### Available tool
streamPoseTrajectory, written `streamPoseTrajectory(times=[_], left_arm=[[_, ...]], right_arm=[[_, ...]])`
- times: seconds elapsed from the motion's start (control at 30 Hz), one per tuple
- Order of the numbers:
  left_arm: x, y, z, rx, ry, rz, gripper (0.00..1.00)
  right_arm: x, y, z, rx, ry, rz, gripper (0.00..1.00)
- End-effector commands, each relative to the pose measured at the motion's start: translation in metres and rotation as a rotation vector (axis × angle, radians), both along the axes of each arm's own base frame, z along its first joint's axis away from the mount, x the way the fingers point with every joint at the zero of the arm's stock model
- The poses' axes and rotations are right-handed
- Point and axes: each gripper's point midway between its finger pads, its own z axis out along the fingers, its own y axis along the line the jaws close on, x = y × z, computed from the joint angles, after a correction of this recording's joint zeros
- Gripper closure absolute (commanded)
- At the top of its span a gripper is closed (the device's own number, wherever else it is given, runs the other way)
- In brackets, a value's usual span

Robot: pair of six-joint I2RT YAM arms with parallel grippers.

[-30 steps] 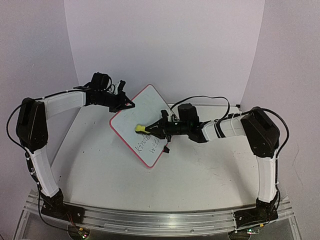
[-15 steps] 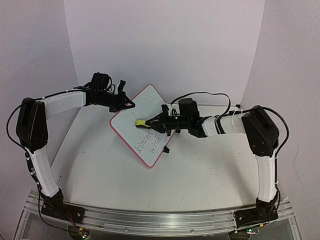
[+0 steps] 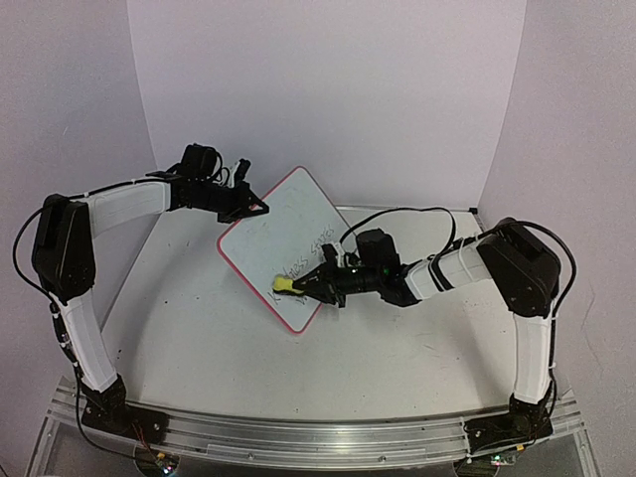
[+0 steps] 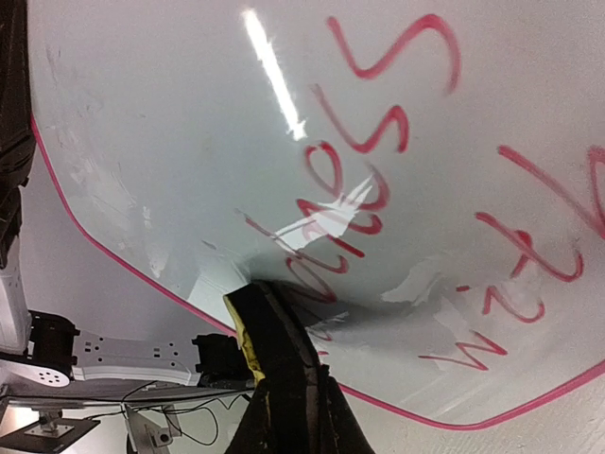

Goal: Erase the whiteboard
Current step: Erase the whiteboard at the center of the board.

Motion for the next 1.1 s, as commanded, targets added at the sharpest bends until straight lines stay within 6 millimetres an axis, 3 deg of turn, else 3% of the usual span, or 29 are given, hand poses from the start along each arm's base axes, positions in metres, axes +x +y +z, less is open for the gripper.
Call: streamPoseTrajectory(times=[0.0,0.23,0.33,0.47,0.67,0.77,0.9,1.07], left_arm=[[-0.012,-0.004,0.008,0.023,-0.036,-0.032,1.0],[-0.013,-0.005,0.008,0.024,-0.039,-0.033,1.0],[-0.013,-0.005,0.008,0.025,-0.04,-0.033,1.0],[-0.014,-0.005,0.009,0.025,-0.041,-0.034,1.0],[-0.014,-0.005,0.01,0.024,-0.044,-0.034,1.0],[-0.014,-0.005,0.011,0.022,-0.045,-0.035,1.0],[-0.015,-0.006,0.011,0.021,-0.044,-0.037,1.0],[-0.016,-0.006,0.011,0.022,-0.045,-0.038,1.0]], right_arm=[[0.023,-0.012,0.011,0.016,-0.025,-0.087,1.0],[0.046,0.019,0.057,0.079,-0.095,-0.064,1.0],[0.047,0.03,0.063,0.082,-0.105,-0.05,1.0],[0.046,0.028,0.052,0.063,-0.09,-0.056,1.0],[0.037,0.002,0.011,-0.008,-0.037,-0.082,1.0],[0.034,-0.002,0.007,-0.018,-0.041,-0.079,1.0],[0.038,0.012,0.025,0.016,-0.065,-0.061,1.0],[0.04,0.055,0.066,0.074,-0.124,-0.001,1.0]])
